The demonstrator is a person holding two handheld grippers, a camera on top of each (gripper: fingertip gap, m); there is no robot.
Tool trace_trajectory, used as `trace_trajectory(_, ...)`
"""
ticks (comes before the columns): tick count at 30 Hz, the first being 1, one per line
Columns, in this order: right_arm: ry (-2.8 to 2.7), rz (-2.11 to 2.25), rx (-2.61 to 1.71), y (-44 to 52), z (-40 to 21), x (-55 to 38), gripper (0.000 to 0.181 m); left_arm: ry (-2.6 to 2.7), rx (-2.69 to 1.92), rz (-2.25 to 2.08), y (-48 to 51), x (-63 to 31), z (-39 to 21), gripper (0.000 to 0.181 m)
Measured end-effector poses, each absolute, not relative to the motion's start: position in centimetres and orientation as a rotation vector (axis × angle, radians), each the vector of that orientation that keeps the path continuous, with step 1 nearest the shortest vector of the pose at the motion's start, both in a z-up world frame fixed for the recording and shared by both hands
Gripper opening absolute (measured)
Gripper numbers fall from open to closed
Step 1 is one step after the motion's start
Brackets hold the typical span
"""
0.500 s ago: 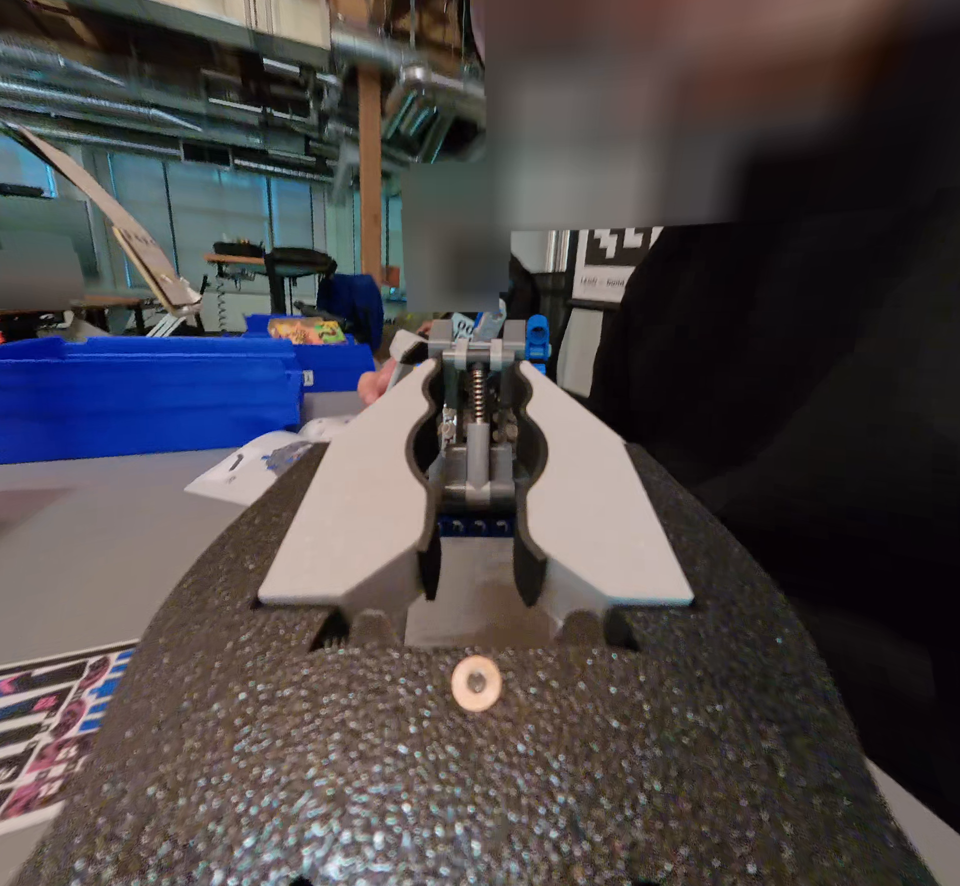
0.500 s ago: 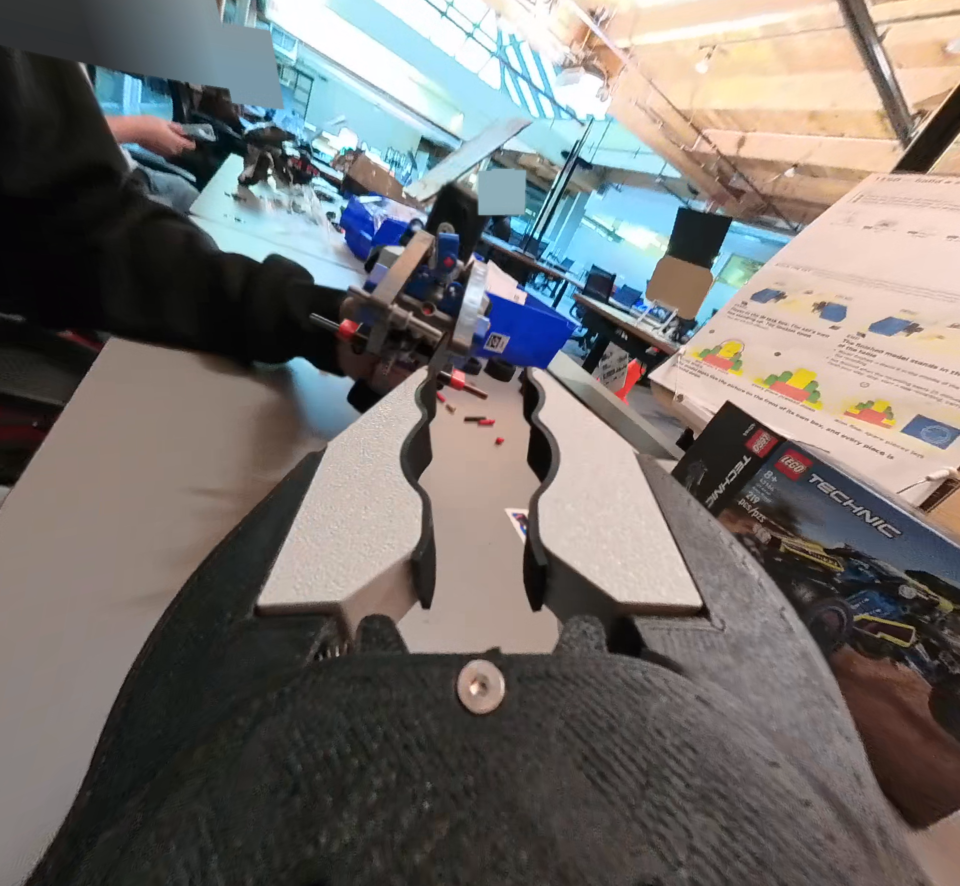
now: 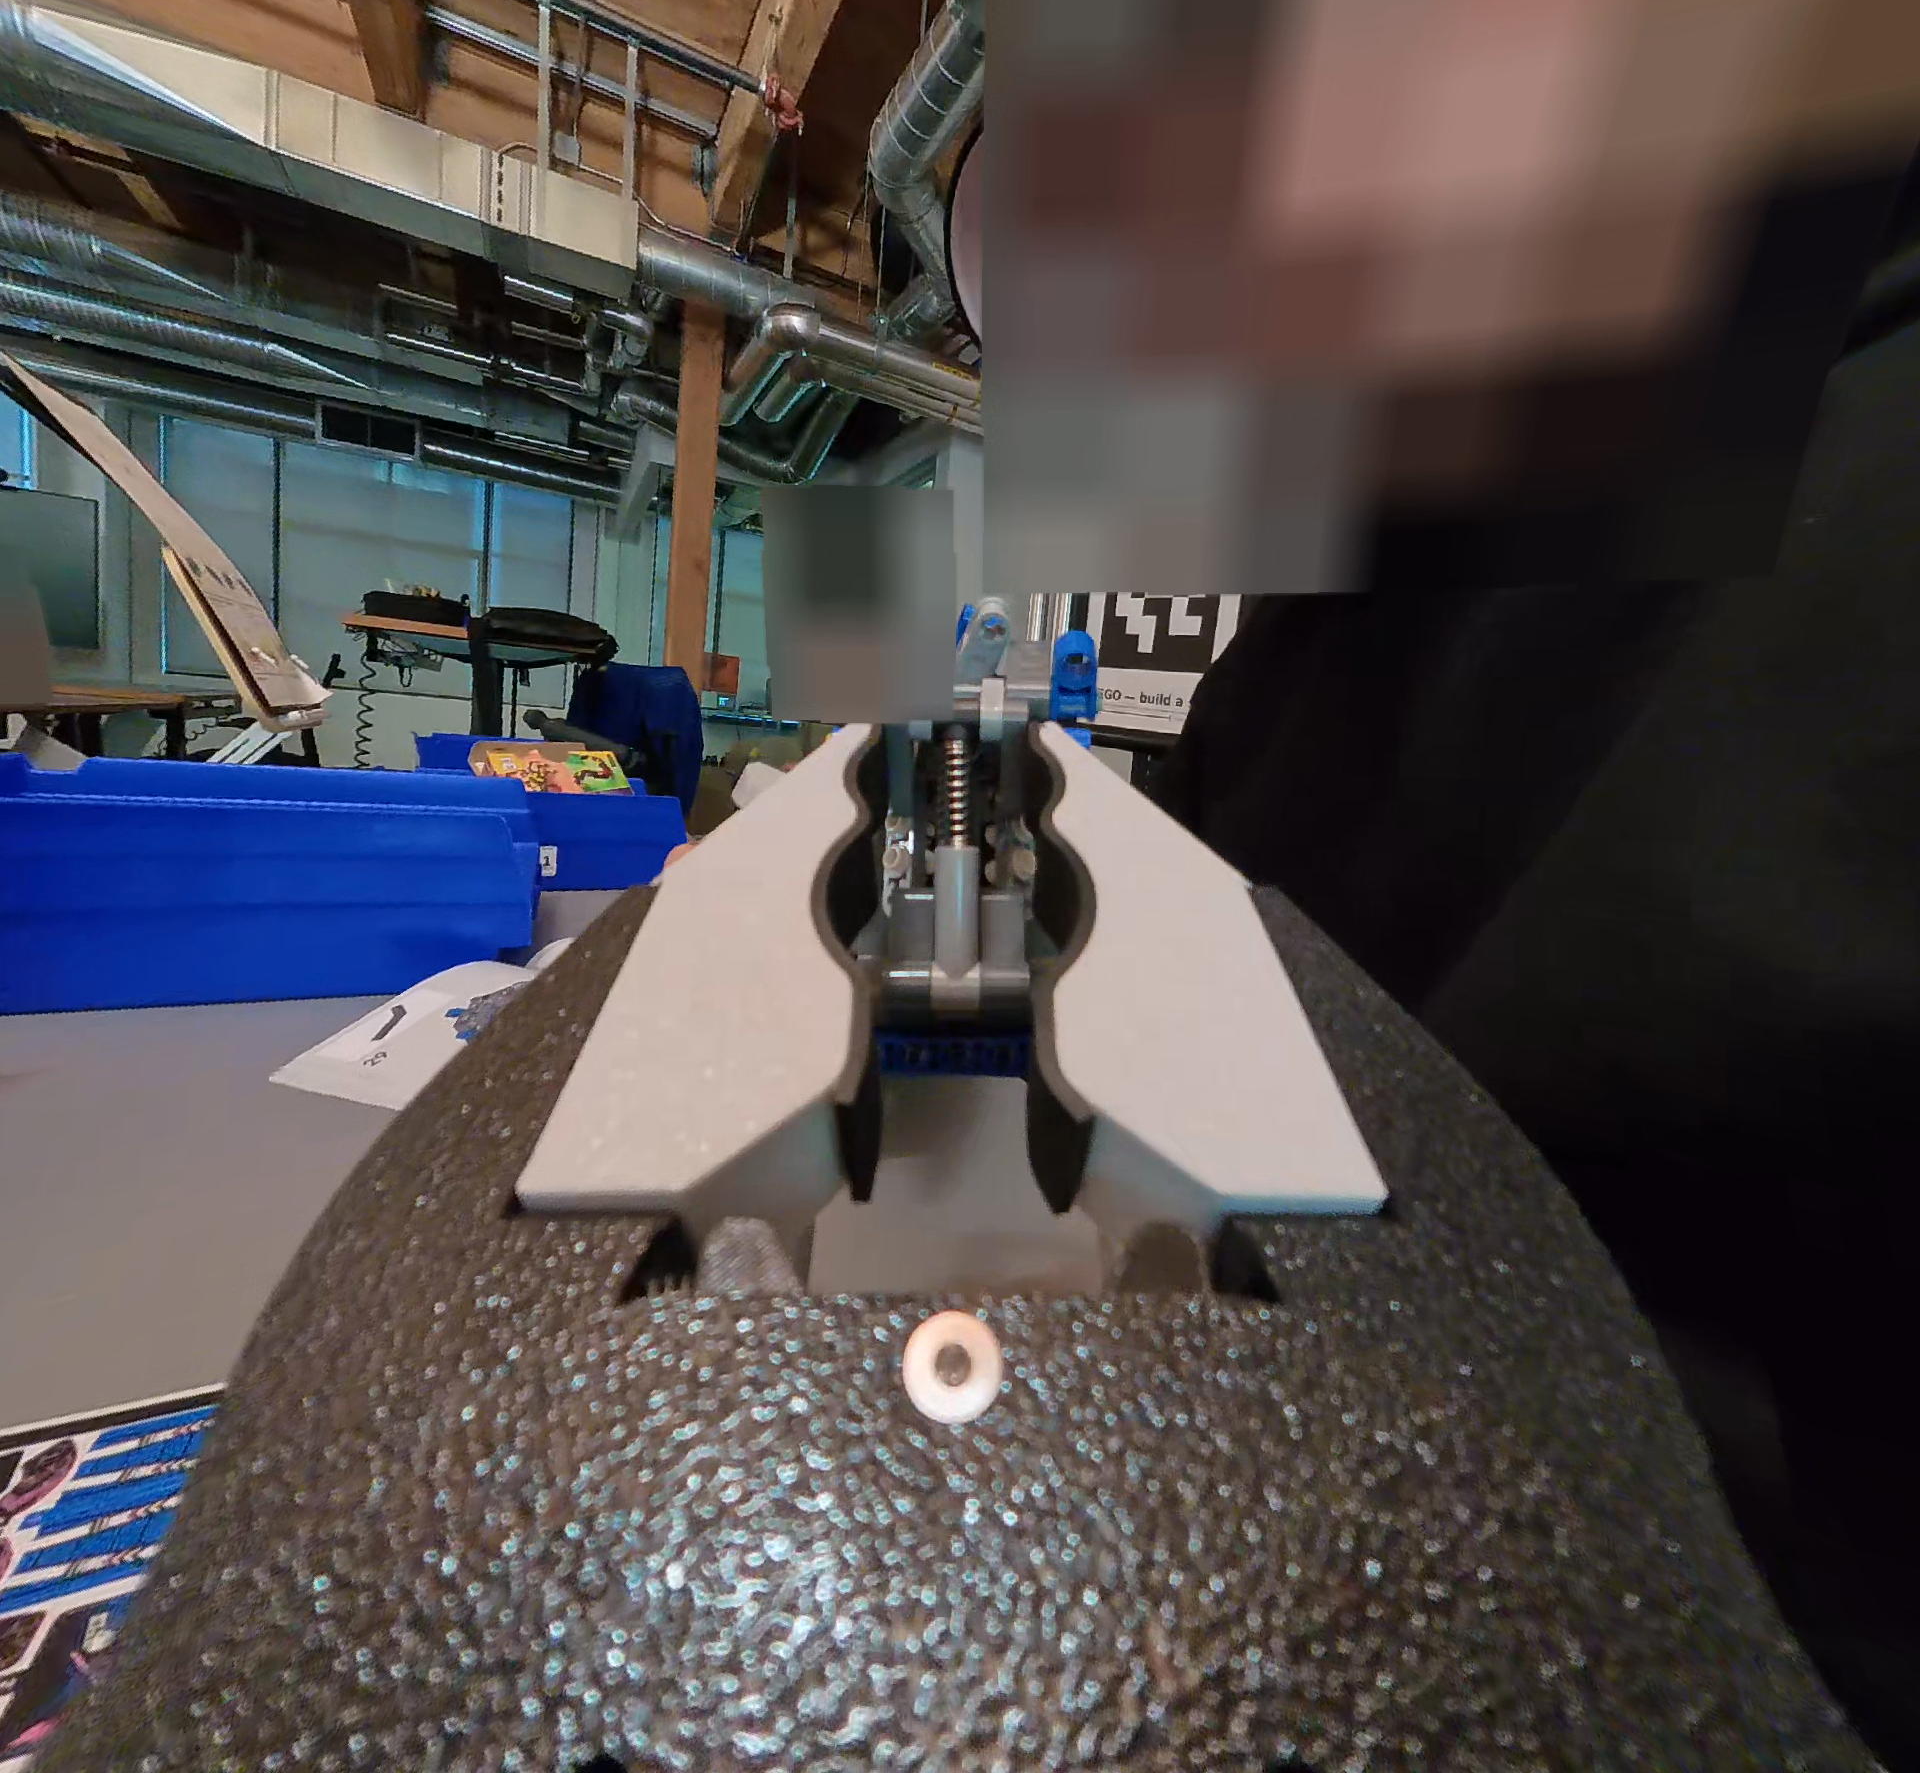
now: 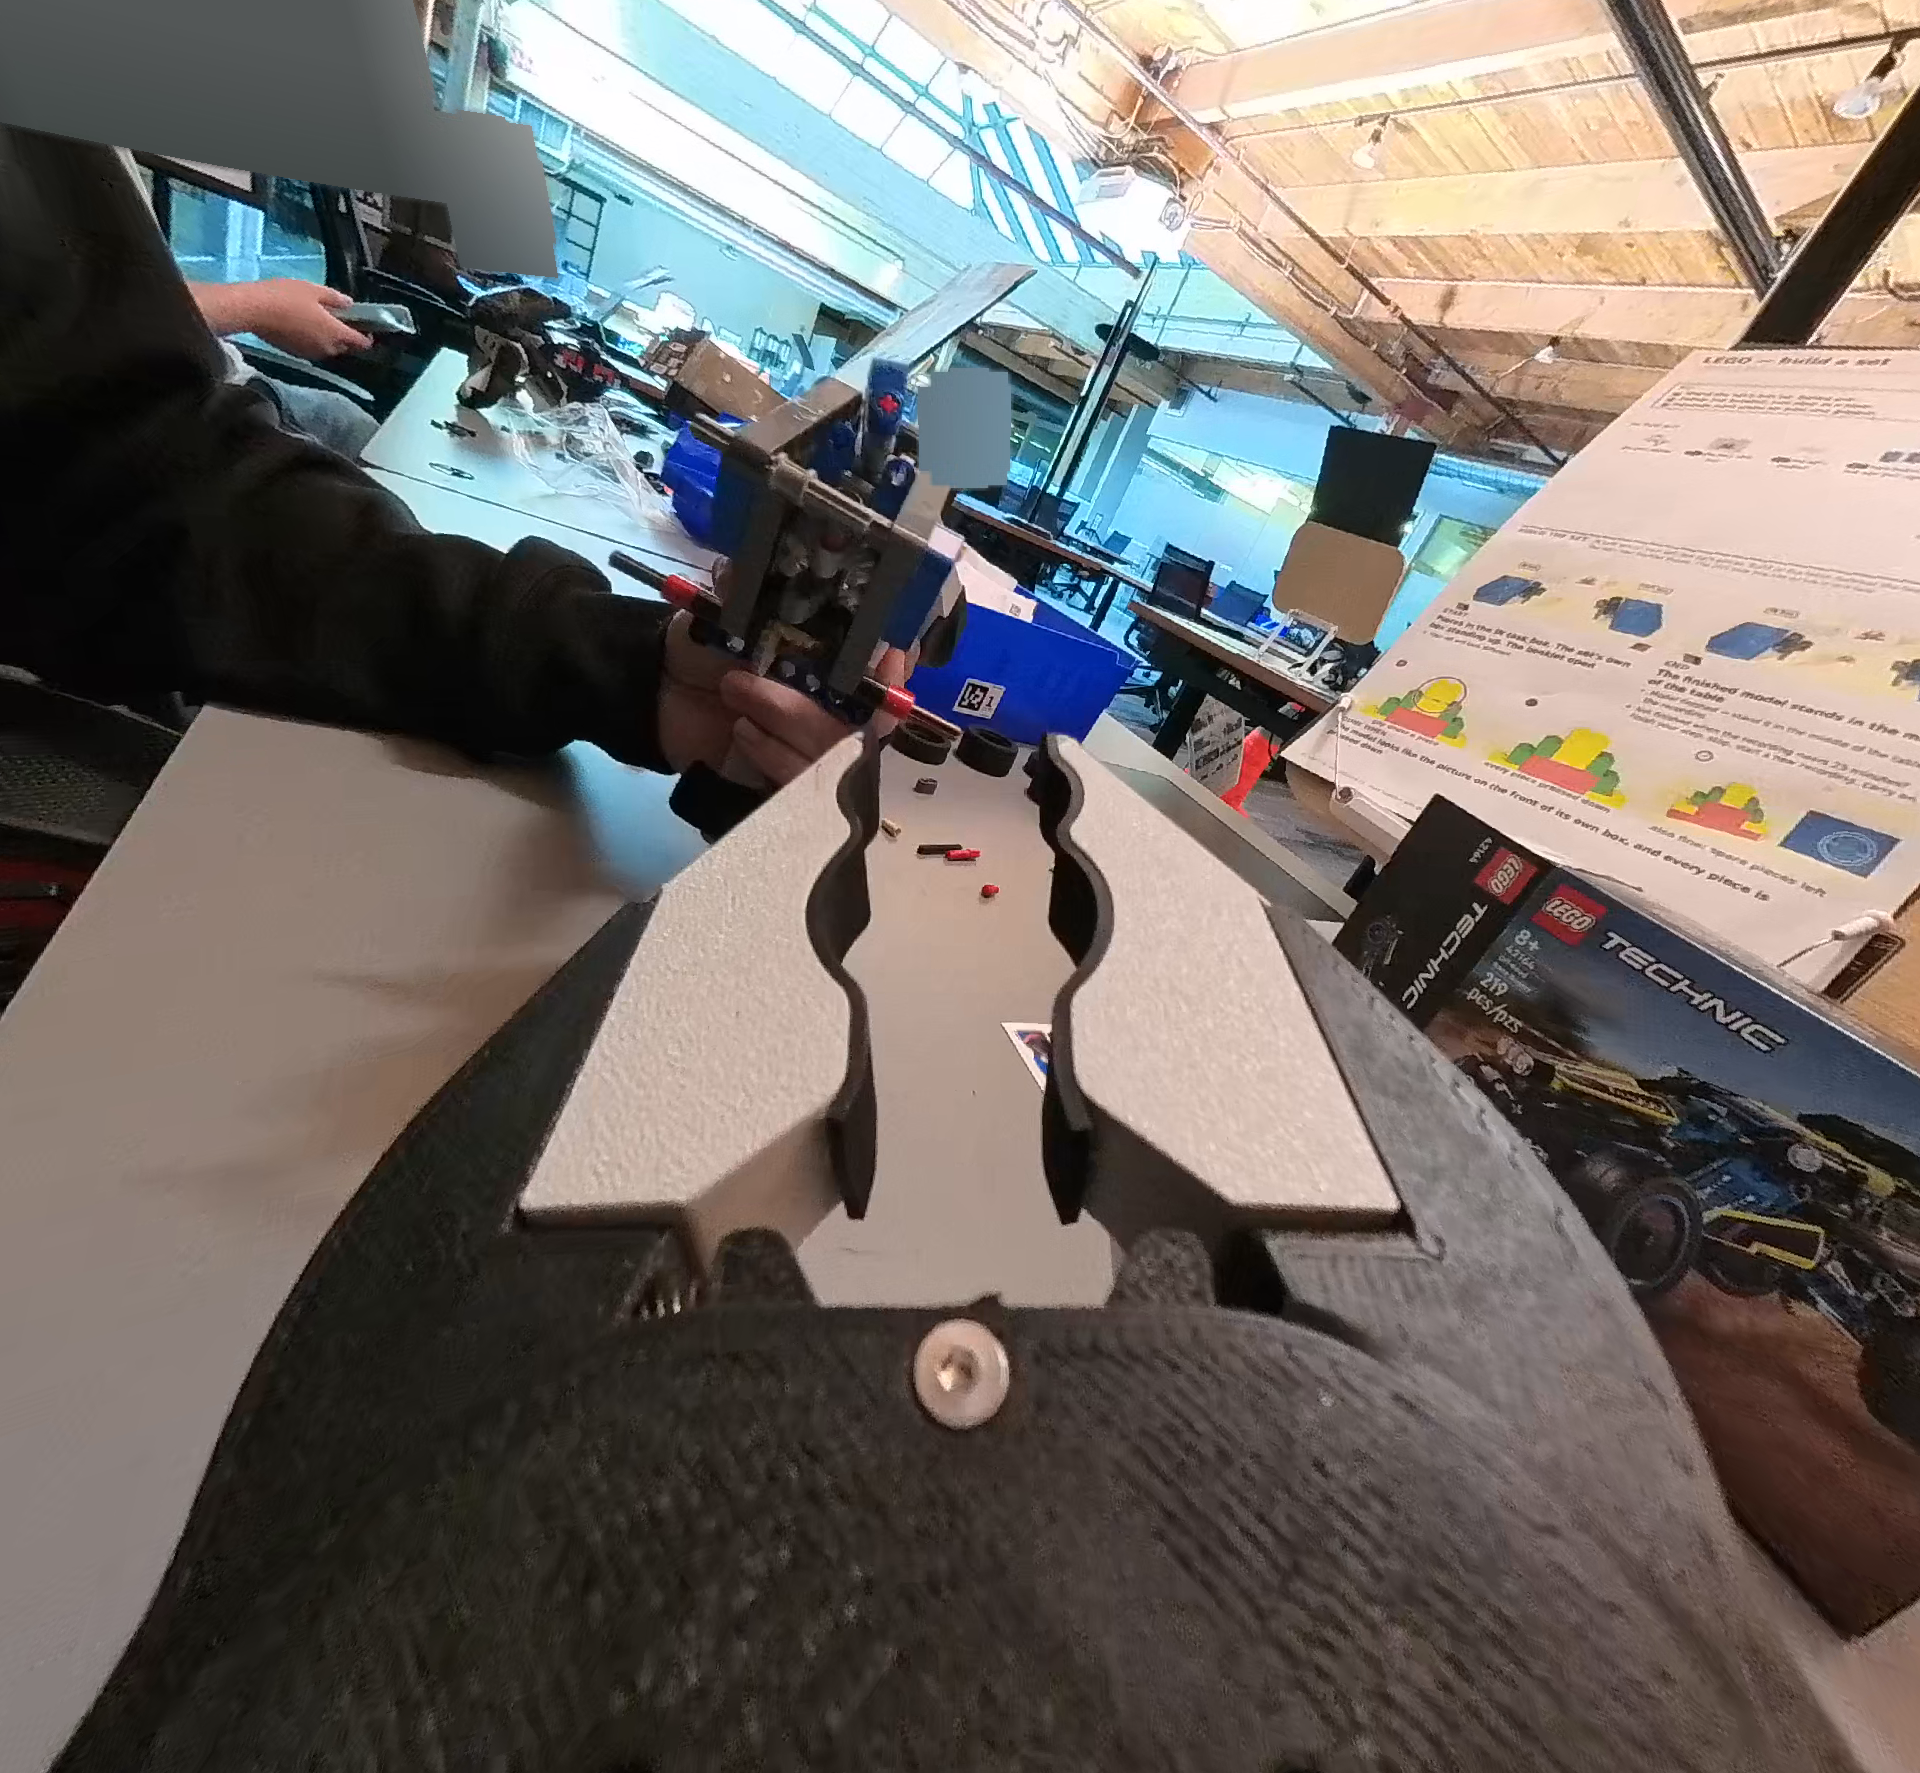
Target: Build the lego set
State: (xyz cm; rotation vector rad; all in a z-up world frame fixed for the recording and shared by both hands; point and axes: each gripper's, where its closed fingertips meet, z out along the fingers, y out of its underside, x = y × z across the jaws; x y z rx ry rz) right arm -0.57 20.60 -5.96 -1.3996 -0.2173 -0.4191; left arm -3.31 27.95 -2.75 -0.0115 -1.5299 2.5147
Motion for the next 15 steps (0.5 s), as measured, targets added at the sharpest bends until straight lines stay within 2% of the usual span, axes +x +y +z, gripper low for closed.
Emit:
trace_trajectory(11, -0.208, -0.431, -1.428, 20.7, -6.5, -0.2, 0.028, -1.477, 0.114, 2.517, 28.0, -2.1, -2.6, 0.022)
trace_trajectory(15, -0.197, -0.436, -1.436, 20.8, -6.6, 0.0, 0.027, -1.134, 0.271, 2.517, 29.6, -0.6, -1.1, 0.022)
